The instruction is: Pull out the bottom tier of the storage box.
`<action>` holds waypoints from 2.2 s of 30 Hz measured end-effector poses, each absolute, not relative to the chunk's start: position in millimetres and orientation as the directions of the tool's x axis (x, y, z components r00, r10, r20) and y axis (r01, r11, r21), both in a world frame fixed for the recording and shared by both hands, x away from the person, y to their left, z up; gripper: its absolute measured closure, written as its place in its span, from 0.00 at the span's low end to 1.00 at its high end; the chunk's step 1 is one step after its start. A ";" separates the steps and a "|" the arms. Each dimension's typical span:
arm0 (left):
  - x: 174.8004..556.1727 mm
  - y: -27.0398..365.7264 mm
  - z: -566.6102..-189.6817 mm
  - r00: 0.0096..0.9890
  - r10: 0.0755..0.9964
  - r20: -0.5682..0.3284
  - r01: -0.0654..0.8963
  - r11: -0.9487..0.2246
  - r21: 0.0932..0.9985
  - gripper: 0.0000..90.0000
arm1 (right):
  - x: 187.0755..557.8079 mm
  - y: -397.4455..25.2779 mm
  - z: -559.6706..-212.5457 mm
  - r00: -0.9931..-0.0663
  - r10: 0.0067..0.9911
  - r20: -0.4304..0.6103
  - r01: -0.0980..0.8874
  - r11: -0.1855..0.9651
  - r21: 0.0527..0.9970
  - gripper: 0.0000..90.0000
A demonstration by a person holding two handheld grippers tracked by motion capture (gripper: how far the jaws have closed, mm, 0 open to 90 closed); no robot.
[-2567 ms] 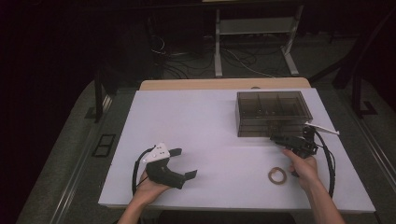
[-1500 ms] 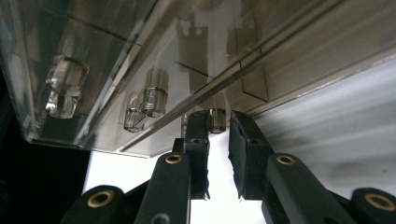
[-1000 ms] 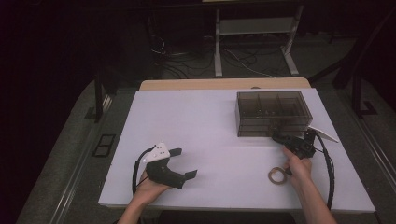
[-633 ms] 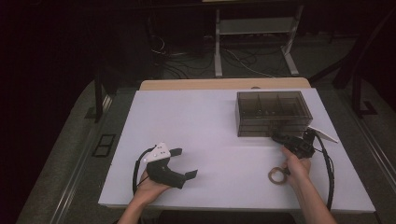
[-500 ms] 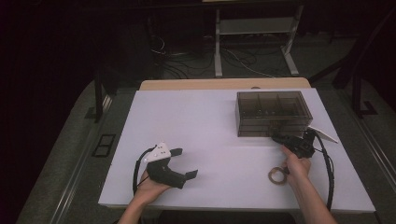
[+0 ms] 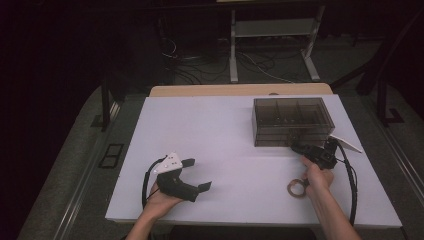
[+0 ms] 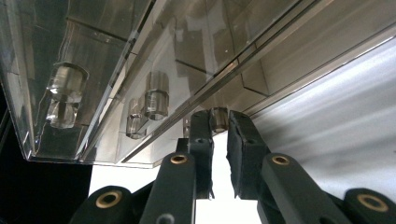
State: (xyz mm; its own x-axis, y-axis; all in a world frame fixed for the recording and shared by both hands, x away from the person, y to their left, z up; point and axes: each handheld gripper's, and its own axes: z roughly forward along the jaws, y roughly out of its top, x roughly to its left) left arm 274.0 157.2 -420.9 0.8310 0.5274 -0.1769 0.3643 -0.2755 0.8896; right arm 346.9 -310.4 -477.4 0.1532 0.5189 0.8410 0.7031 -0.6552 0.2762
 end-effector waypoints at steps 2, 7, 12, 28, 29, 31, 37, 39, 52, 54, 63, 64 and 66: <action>273.9 157.2 -420.9 0.831 0.528 -0.175 0.364 -0.277 0.889 0.00 | 346.1 -310.4 -477.8 0.143 0.525 0.839 0.702 -0.651 0.288 0.88; 273.5 157.4 -420.7 0.829 0.531 -0.179 0.365 -0.270 0.891 0.00 | 344.7 -309.5 -476.4 0.144 0.538 0.831 0.701 -0.648 0.298 0.88; 273.5 157.9 -420.5 0.826 0.534 -0.180 0.366 -0.265 0.892 0.00 | 342.4 -309.3 -475.3 0.142 0.548 0.825 0.701 -0.644 0.307 0.88; 274.0 157.7 -420.7 0.825 0.536 -0.180 0.366 -0.264 0.892 0.00 | 320.7 -308.8 -476.9 0.136 0.542 0.830 0.699 -0.646 0.308 0.88; 274.0 157.8 -420.6 0.825 0.535 -0.179 0.365 -0.265 0.892 0.00 | 320.7 -308.8 -476.9 0.136 0.542 0.830 0.699 -0.646 0.308 0.88; 273.9 157.7 -420.7 0.825 0.535 -0.180 0.366 -0.264 0.892 0.00 | 318.0 -308.6 -477.2 0.135 0.542 0.829 0.699 -0.645 0.308 0.88; 273.9 157.1 -420.9 0.826 0.534 -0.179 0.366 -0.268 0.891 0.00 | 316.1 -309.3 -477.1 0.128 0.551 0.825 0.703 -0.637 0.316 0.88; 274.1 157.3 -420.9 0.826 0.535 -0.179 0.366 -0.267 0.891 0.00 | 316.0 -309.0 -476.9 0.130 0.551 0.824 0.702 -0.638 0.316 0.88; 274.0 157.6 -420.8 0.825 0.536 -0.178 0.366 -0.267 0.891 0.00 | 316.2 -309.1 -476.9 0.132 0.550 0.825 0.703 -0.638 0.314 0.87; 274.1 157.6 -420.8 0.826 0.535 -0.178 0.365 -0.267 0.892 0.00 | 316.2 -309.2 -476.8 0.127 0.554 0.823 0.706 -0.634 0.317 0.87; 273.6 157.9 -420.6 0.825 0.536 -0.178 0.365 -0.266 0.892 0.00 | 312.7 -310.1 -471.6 0.129 0.569 0.812 0.712 -0.623 0.324 0.85; 273.6 157.9 -420.6 0.825 0.536 -0.178 0.365 -0.266 0.892 0.00 | 312.2 -310.6 -471.3 0.120 0.574 0.810 0.710 -0.620 0.334 0.85; 273.7 157.9 -420.6 0.825 0.536 -0.178 0.365 -0.266 0.892 0.00 | 311.2 -311.0 -468.5 0.125 0.574 0.810 0.710 -0.621 0.331 0.83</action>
